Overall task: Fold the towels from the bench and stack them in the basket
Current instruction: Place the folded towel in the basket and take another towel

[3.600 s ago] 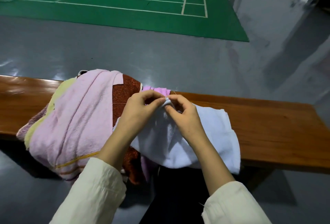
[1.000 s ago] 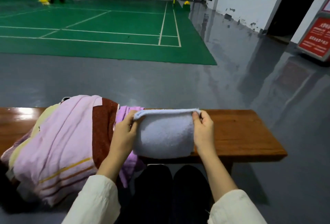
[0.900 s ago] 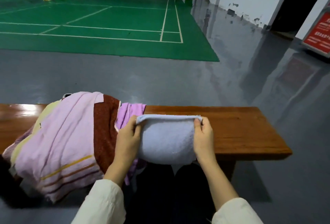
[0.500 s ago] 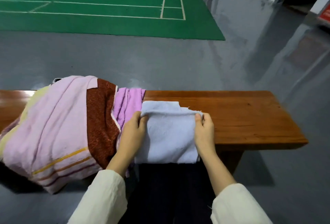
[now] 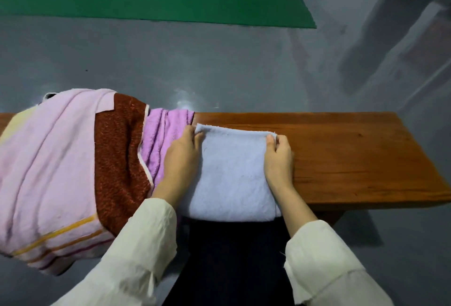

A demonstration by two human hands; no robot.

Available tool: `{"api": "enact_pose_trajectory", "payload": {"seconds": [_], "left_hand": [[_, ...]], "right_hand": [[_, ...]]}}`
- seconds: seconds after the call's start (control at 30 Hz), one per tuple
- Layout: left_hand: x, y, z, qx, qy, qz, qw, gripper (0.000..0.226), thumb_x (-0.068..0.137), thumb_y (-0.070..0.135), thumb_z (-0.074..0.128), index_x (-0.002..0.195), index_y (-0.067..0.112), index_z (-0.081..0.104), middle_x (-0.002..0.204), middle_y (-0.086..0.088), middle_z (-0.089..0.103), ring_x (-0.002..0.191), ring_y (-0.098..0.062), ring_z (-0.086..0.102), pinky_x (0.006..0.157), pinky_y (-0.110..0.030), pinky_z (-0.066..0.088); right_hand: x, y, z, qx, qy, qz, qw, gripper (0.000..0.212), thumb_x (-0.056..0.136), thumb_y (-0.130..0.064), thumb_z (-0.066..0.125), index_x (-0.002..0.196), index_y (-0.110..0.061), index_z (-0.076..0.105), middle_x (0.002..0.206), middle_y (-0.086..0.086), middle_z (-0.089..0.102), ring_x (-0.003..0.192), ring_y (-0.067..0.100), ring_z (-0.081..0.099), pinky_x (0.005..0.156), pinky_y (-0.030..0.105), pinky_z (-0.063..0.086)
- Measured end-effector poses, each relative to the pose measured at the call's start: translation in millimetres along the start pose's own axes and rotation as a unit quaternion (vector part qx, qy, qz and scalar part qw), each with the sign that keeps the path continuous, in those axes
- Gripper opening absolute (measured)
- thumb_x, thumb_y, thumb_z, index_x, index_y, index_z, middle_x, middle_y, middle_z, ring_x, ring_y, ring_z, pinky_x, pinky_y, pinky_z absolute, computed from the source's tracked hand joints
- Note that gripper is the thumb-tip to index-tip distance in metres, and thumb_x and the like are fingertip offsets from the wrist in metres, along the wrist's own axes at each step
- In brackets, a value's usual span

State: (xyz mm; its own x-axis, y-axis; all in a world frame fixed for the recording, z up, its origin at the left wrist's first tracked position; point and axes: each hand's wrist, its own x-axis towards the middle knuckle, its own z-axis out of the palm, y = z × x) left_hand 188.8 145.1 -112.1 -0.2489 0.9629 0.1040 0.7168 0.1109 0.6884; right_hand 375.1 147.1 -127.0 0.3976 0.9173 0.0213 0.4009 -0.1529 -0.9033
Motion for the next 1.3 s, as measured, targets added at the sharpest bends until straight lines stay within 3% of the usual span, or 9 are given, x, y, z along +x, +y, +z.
{"api": "enact_pose_trajectory", "payload": {"seconds": [0.23,0.4,0.6,0.73,0.87,0.97,1.1,1.2,1.3], "left_hand": [[7.9,-1.1,3.7,0.038,-0.04,-0.039,0.998,0.027,0.1,0.033,0.043,0.103,0.008,0.05,0.101,-0.024,0.064,0.095,-0.041,0.057,0.068,-0.035,0.027],[4.0,-3.3,-13.7,0.064,-0.061,-0.085,0.992,0.038,0.093,0.035,0.056,0.106,0.0,0.051,0.101,-0.021,0.064,0.098,-0.037,0.057,0.073,-0.037,0.036],[-20.7,9.2,-21.9,0.201,-0.111,-0.14,0.963,0.063,0.087,0.047,0.061,0.119,-0.007,0.052,0.121,-0.024,0.058,0.113,-0.038,0.053,0.088,-0.037,0.041],[-29.8,17.1,-16.1,0.216,-0.086,-0.178,0.956,0.073,0.089,0.044,0.06,0.129,-0.013,0.037,0.13,-0.025,0.047,0.12,-0.04,0.048,0.094,-0.041,0.038],[-35.3,20.4,-9.8,0.199,-0.095,-0.203,0.954,0.059,0.091,0.042,0.057,0.124,-0.006,0.05,0.126,-0.024,0.055,0.118,-0.039,0.052,0.091,-0.039,0.041],[-38.7,24.6,-9.5,0.186,-0.112,-0.204,0.955,0.05,0.091,0.039,0.056,0.119,-0.003,0.055,0.122,-0.024,0.059,0.115,-0.038,0.054,0.089,-0.038,0.042],[-42.5,26.4,-12.7,0.145,-0.136,-0.211,0.957,0.046,0.093,0.035,0.048,0.117,-0.004,0.057,0.119,-0.025,0.061,0.111,-0.036,0.056,0.088,-0.035,0.043],[-41.3,21.0,-13.6,-0.036,-0.126,-0.27,0.954,0.048,0.084,0.036,0.058,0.114,-0.001,0.058,0.109,-0.019,0.065,0.096,-0.03,0.061,0.077,-0.033,0.046],[-45.0,20.6,-21.6,-0.244,-0.108,-0.35,0.898,0.048,0.072,0.035,0.076,0.105,0.003,0.062,0.094,-0.011,0.067,0.075,-0.022,0.061,0.064,-0.029,0.045]], "right_hand": [[8.6,-4.3,1.7,-0.065,-0.029,0.011,0.997,0.025,0.102,-0.026,0.041,0.093,-0.007,0.054,0.085,0.006,0.058,0.077,0.019,0.049,0.055,0.028,0.029],[-4.1,-12.2,-22.3,-0.205,-0.072,0.03,0.976,0.054,0.094,-0.04,0.053,0.132,-0.002,0.046,0.132,0.014,0.048,0.118,0.03,0.048,0.096,0.037,0.04],[-27.9,-20.8,-37.7,-0.351,-0.165,0.116,0.914,0.063,0.084,-0.059,0.058,0.113,-0.004,0.057,0.118,0.015,0.061,0.11,0.037,0.055,0.078,0.035,0.042],[-29.3,-18.9,-28.4,-0.287,-0.188,0.113,0.933,0.044,0.084,-0.053,0.06,0.092,-0.01,0.062,0.101,0.011,0.065,0.092,0.033,0.058,0.066,0.031,0.037],[-37.6,-18.8,-25.2,-0.203,-0.148,0.066,0.966,0.039,0.085,-0.037,0.059,0.059,-0.015,0.04,0.064,0.001,0.048,0.065,0.025,0.046,0.048,0.031,0.024],[-38.2,-14.9,-22.3,-0.1,-0.143,0.089,0.981,0.024,0.085,-0.032,0.062,0.075,-0.011,0.057,0.076,0.003,0.06,0.074,0.026,0.056,0.056,0.031,0.036],[-36.4,-8.4,-19.3,0.087,-0.18,0.173,0.964,0.017,0.088,-0.019,0.064,0.103,-0.011,0.065,0.09,0.001,0.069,0.082,0.02,0.065,0.07,0.028,0.048],[-37.3,-2.7,-18.7,0.114,-0.176,0.149,0.966,0.024,0.091,-0.013,0.059,0.115,-0.01,0.062,0.104,0.006,0.069,0.092,0.023,0.065,0.075,0.029,0.049],[-40.6,1.3,-23.8,0.171,-0.158,0.127,0.964,0.025,0.093,-0.008,0.055,0.117,-0.016,0.059,0.107,0.003,0.068,0.096,0.021,0.064,0.082,0.033,0.05]]}}
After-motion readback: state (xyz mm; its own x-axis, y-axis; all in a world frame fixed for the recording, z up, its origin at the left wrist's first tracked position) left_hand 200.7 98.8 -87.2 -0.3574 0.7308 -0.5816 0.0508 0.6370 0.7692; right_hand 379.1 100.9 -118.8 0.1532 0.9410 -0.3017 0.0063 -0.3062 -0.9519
